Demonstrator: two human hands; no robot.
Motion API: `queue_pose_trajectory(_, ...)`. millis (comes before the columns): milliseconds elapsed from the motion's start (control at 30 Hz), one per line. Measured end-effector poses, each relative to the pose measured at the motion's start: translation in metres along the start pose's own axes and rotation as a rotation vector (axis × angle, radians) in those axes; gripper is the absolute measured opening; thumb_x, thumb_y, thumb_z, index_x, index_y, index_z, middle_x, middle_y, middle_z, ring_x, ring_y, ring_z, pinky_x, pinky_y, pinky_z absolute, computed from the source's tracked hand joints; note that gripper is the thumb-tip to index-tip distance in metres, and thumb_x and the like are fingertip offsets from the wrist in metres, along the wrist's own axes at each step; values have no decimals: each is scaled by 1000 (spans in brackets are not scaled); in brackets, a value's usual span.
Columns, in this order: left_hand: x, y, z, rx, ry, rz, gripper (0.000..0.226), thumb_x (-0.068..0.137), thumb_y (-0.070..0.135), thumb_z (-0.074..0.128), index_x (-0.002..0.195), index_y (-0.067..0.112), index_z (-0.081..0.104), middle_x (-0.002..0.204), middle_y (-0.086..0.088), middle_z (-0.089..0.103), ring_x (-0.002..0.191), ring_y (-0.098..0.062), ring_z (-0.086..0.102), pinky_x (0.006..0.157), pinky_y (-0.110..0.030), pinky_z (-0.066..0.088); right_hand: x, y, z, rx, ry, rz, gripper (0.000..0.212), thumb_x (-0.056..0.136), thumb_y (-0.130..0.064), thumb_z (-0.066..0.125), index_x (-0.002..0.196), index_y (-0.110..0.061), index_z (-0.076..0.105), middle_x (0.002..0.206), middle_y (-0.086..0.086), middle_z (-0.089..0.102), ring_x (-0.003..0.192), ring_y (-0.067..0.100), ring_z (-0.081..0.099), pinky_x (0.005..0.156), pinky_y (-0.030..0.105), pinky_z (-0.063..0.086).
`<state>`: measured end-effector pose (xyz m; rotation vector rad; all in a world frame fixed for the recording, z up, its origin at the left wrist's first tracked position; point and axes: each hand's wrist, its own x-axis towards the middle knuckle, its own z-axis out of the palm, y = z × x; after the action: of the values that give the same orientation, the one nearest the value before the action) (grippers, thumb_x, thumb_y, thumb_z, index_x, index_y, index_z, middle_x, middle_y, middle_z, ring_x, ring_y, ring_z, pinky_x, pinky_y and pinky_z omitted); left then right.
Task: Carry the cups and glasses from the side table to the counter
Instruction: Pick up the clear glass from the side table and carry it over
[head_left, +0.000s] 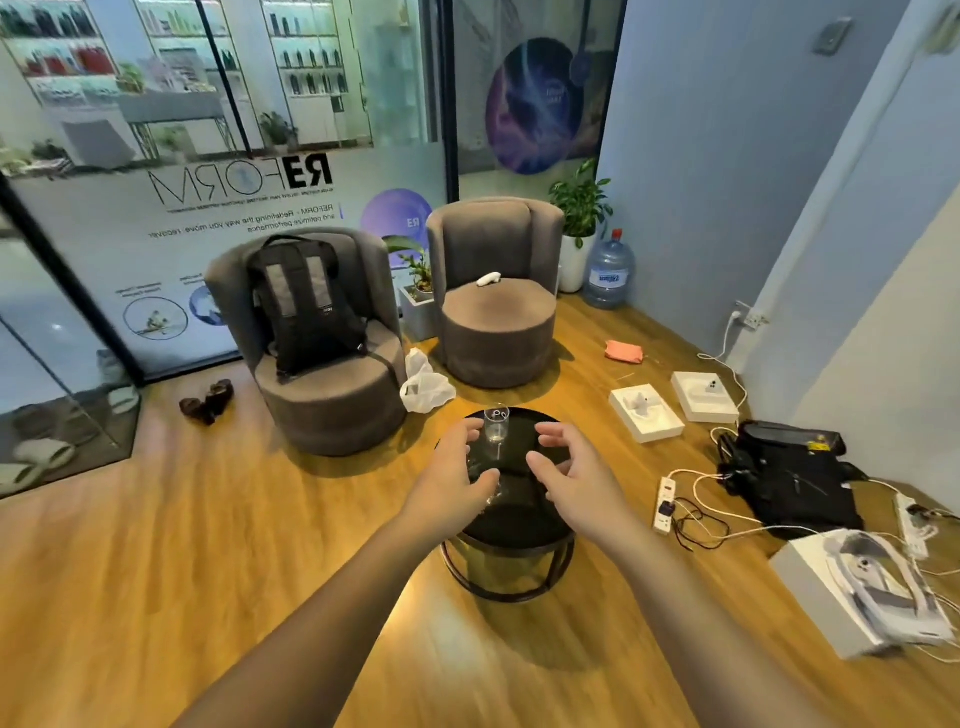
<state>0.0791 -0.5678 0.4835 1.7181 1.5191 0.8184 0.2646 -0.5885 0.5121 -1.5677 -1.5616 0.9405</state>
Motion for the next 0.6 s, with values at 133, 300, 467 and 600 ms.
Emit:
queue_pose_trajectory(133,63,-31,5,1,-10,-36,64,93,29,70,144,37,34,146,12,45,125,-3,44,94,-21,43,59,25,12,-13,-8,47,37,95,-40,62,130,-39,50,128,-13,52,88,9,65,75,31,61)
queue_pose_trajectory(300,146,-78,28,-29,-82,-65,63,92,30,72,142,38,34,143,13,47,128,-8,49,93,-23,50,147,52,29,-36,-29,107,45,93,-38,67,134,-33,50,128,-12,52,85,8,64,67,17,49)
queue_pose_trajectory(467,265,-137,49,-88,-183,-127,62,91,27,73,138,42,35,139,17,49,131,-7,51,107,-34,49,259,97,62,-73,-67,195,53,90,-37,71,137,-35,45,129,-15,48,83,8,65,70,19,54)
queue_pose_trajectory(600,344,-189,65,-109,-199,-231,63,91,26,73,134,48,33,131,25,46,128,-5,51,104,-27,46,337,147,84,-180,-125,254,55,90,-44,68,137,-45,38,133,-21,43,92,4,60,72,16,50)
